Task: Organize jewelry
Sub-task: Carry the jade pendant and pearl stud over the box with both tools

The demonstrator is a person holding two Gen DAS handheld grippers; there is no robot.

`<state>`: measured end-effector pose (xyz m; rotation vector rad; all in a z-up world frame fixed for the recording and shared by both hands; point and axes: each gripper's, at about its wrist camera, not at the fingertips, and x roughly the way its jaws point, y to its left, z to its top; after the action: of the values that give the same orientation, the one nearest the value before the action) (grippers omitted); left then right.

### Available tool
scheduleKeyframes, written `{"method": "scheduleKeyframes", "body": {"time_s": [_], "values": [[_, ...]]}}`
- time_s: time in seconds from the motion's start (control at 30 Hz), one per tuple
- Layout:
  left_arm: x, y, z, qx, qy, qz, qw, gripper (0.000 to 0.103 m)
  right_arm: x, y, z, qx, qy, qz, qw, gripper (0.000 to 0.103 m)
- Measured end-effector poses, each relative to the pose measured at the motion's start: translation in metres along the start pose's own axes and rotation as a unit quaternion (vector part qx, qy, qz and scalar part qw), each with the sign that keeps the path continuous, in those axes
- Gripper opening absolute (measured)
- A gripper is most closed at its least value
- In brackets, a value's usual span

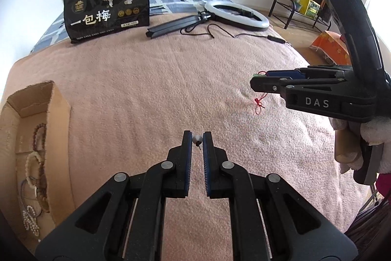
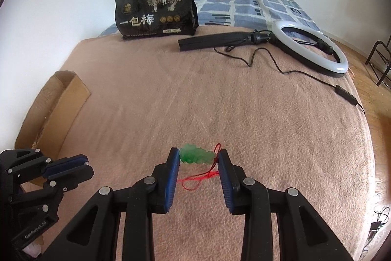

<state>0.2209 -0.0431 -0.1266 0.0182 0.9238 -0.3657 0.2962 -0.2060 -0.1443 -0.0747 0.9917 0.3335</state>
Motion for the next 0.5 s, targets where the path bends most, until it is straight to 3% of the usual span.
{"method": "scheduleKeyframes", "body": {"time_s": [0.5], "values": [[-0.061,0.031,0.001,-0.024,-0.044,0.015,0.9986,0.007,-0.053,0.040,0.000,-0.015,-0.037,0.034,0.999,0.032]]}}
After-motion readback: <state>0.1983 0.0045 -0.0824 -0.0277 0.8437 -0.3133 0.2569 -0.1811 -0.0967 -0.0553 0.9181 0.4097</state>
